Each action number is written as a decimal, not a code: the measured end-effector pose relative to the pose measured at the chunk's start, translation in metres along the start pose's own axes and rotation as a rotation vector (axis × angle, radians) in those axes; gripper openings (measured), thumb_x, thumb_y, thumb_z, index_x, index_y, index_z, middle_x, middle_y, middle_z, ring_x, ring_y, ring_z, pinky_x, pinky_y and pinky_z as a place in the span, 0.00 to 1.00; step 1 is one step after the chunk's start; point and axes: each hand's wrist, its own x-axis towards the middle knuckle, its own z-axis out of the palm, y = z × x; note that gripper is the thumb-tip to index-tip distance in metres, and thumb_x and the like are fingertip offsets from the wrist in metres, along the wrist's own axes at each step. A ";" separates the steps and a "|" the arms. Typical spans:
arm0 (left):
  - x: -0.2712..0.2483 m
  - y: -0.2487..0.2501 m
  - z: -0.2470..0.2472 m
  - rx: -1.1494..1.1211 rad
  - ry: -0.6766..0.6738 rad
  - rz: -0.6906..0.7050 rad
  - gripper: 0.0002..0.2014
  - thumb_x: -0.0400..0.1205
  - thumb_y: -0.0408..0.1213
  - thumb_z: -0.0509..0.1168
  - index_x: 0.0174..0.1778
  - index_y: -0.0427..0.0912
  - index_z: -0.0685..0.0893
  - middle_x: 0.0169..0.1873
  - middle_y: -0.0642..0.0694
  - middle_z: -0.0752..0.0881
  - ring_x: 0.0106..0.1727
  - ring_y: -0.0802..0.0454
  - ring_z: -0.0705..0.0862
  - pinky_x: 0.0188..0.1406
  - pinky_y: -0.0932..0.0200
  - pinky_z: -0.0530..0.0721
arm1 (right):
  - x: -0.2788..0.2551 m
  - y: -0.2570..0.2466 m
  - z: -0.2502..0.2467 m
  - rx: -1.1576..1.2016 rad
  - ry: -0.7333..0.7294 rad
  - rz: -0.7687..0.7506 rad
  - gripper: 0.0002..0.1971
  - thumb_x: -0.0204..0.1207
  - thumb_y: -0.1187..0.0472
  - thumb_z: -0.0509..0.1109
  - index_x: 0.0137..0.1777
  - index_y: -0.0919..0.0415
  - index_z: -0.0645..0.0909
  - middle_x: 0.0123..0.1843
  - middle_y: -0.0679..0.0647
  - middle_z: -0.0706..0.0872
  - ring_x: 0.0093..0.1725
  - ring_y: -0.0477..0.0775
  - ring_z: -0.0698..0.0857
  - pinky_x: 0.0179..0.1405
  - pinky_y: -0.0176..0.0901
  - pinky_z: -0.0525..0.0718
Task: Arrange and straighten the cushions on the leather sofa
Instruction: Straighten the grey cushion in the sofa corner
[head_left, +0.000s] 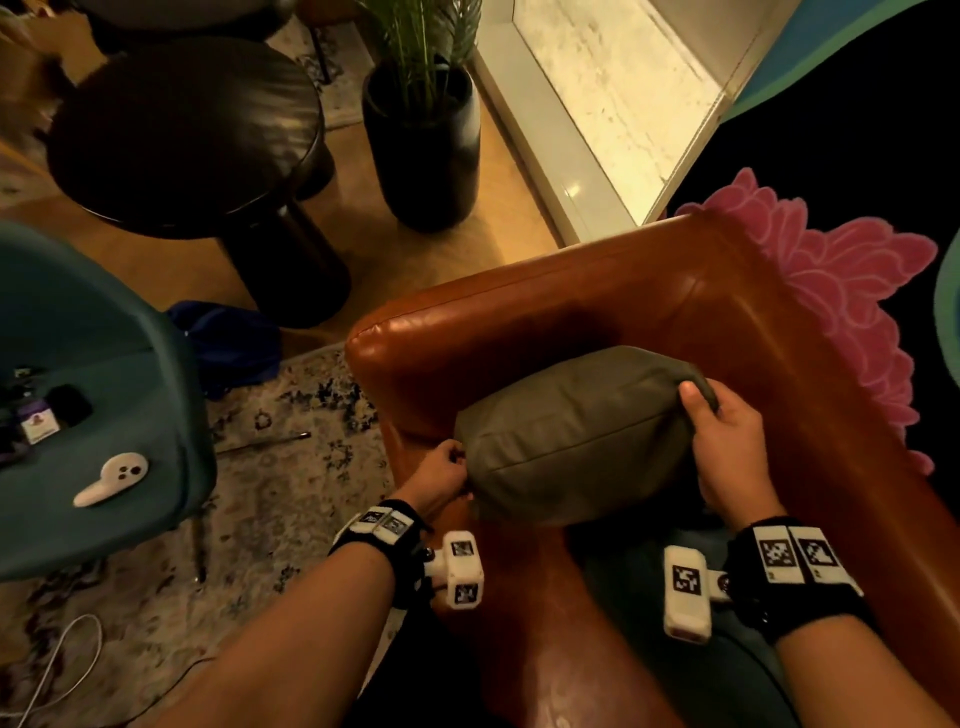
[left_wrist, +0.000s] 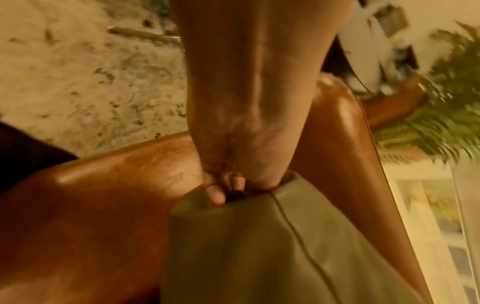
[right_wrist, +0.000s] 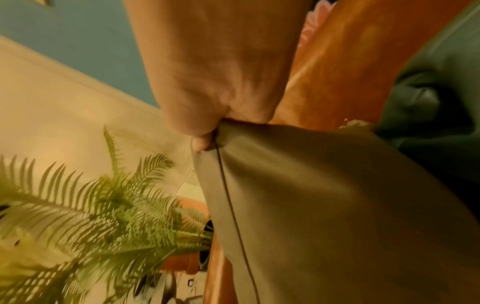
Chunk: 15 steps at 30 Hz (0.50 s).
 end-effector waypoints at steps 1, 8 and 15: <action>0.001 0.001 0.004 0.082 0.046 0.054 0.11 0.81 0.27 0.65 0.59 0.31 0.79 0.50 0.24 0.86 0.37 0.41 0.84 0.31 0.51 0.85 | 0.003 0.001 -0.004 -0.007 0.023 0.003 0.09 0.84 0.53 0.68 0.57 0.50 0.89 0.55 0.53 0.93 0.58 0.55 0.90 0.63 0.56 0.86; -0.024 0.023 -0.025 0.266 0.118 0.307 0.05 0.78 0.33 0.69 0.42 0.37 0.89 0.34 0.43 0.90 0.33 0.50 0.87 0.32 0.54 0.85 | 0.039 0.006 -0.035 -0.413 0.220 -0.083 0.17 0.81 0.48 0.68 0.63 0.57 0.88 0.59 0.60 0.89 0.60 0.62 0.86 0.66 0.54 0.82; -0.030 0.027 -0.028 -0.268 0.064 0.234 0.19 0.79 0.46 0.74 0.59 0.36 0.84 0.55 0.37 0.90 0.56 0.39 0.89 0.59 0.41 0.87 | 0.029 0.042 -0.013 -0.374 0.315 0.137 0.15 0.82 0.55 0.71 0.59 0.66 0.89 0.56 0.67 0.91 0.59 0.68 0.87 0.59 0.53 0.81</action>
